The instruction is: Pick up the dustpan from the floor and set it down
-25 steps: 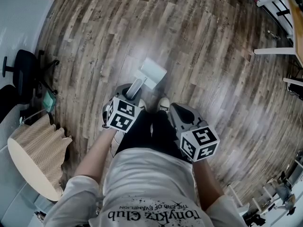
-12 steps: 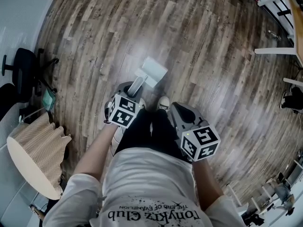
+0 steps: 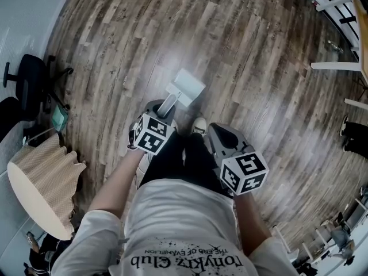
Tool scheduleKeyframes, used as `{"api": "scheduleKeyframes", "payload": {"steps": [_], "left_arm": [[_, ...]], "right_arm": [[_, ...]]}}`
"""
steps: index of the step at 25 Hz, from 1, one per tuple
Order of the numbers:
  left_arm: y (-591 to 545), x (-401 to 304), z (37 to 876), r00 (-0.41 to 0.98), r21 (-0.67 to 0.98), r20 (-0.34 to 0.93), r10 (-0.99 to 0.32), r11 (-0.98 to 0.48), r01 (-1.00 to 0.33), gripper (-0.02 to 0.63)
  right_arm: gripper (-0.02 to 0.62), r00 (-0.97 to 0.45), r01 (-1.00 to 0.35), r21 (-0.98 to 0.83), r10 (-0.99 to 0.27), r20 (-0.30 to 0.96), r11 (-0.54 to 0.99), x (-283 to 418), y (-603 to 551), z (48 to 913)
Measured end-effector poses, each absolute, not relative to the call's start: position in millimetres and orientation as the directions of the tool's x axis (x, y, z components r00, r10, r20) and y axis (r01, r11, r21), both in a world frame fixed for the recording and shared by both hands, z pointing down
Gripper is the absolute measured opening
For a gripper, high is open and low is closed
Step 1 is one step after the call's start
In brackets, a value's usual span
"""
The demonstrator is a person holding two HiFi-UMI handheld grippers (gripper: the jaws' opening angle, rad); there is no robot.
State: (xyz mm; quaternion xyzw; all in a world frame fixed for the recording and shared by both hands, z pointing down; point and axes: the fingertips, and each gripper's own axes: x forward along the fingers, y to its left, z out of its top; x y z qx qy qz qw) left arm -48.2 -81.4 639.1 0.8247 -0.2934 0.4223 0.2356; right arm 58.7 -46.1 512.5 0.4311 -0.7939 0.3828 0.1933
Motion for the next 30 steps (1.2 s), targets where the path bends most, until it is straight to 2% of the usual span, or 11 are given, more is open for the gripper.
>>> {"api": "scheduleKeyframes", "payload": {"steps": [12,21,30], "left_arm": [[-79.4,-56.2,638.2,0.430,0.123,0.860,-0.275,-0.706,-0.698,0.086],[-78.1,-55.7,637.7,0.452,0.166,0.861,-0.231,-0.714,-0.681,0.206],[-71.0,-53.9,633.0,0.465,0.185,0.861,-0.205,-0.725,-0.663,0.264]], "right_arm": [[0.026,-0.559,-0.829,-0.437,-0.536,0.632,0.349,50.1,-48.2,506.5],[0.026,-0.558,-0.830,-0.434,-0.538,0.631,0.351,47.3,-46.4,505.5],[0.026,-0.559,-0.829,-0.430,-0.542,0.627,0.357,47.2,-45.1,501.0]]}}
